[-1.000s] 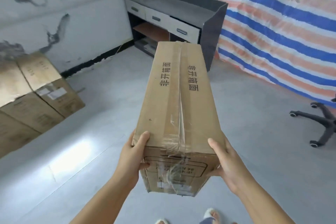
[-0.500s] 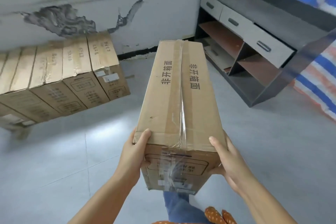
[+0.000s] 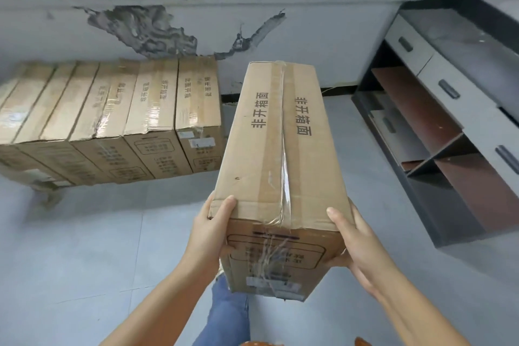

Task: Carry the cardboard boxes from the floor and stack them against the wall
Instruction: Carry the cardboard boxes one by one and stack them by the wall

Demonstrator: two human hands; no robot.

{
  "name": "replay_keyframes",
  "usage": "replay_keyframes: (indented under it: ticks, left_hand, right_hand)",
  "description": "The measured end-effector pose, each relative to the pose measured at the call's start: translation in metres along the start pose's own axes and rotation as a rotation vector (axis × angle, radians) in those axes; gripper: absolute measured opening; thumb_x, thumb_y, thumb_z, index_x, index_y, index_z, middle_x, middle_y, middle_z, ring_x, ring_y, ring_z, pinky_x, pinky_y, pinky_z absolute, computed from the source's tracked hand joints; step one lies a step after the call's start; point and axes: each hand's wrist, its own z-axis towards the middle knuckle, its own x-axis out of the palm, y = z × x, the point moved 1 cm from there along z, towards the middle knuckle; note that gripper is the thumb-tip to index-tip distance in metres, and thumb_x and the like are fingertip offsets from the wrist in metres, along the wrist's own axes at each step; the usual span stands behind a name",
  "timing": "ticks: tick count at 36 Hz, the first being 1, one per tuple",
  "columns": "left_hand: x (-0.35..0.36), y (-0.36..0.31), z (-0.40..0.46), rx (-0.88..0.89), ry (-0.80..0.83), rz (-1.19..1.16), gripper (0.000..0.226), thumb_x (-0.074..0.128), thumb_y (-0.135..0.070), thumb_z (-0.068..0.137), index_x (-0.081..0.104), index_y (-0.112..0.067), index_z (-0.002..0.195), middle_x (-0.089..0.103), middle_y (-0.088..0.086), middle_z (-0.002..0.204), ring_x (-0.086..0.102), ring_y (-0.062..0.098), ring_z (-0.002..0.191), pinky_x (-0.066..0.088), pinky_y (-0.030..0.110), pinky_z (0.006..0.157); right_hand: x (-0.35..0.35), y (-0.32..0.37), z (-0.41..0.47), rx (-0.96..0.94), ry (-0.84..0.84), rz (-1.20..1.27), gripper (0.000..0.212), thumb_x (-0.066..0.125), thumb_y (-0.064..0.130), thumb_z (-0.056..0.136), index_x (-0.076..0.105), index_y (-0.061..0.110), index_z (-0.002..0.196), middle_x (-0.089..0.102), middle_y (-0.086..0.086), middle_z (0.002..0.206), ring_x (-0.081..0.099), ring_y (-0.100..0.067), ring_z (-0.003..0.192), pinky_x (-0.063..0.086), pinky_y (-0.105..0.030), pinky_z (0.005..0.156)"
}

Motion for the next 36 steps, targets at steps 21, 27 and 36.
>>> replay_keyframes:
  ticks: [21,27,36]
  left_hand:
    - [0.034,-0.157,0.309,-0.051,-0.058,0.0,0.03,0.054,-0.03,0.094,0.055,-0.031,0.124,0.068,-0.025,0.071,0.063,-0.006,0.059,0.05,0.029,0.058]
    - [0.079,-0.167,0.401,-0.115,-0.172,-0.054,0.03,0.054,-0.032,0.094,0.056,-0.032,0.124,0.063,-0.015,0.093,0.06,0.004,0.078,0.051,0.031,0.058]
    - [0.116,-0.13,0.543,-0.2,-0.292,-0.102,0.029,0.053,-0.033,0.094,0.056,-0.028,0.123,0.064,-0.016,0.091,0.06,0.006,0.083,0.053,0.039,0.073]
  right_hand:
    - [0.084,0.145,0.319,0.082,-0.015,-0.012,0.032,0.05,0.031,0.096,0.049,0.045,0.125,0.069,0.01,0.112,0.063,-0.022,0.105,0.054,-0.04,0.062]
    - [0.074,0.171,0.438,0.155,0.082,-0.096,0.034,0.047,0.031,0.097,0.047,0.041,0.129,0.066,0.008,0.118,0.061,-0.023,0.106,0.052,-0.036,0.052]
    - [0.072,0.151,0.613,0.235,0.2,-0.213,0.039,0.049,0.032,0.097,0.043,0.042,0.134,0.063,0.013,0.122,0.059,-0.02,0.114,0.053,-0.055,0.082]
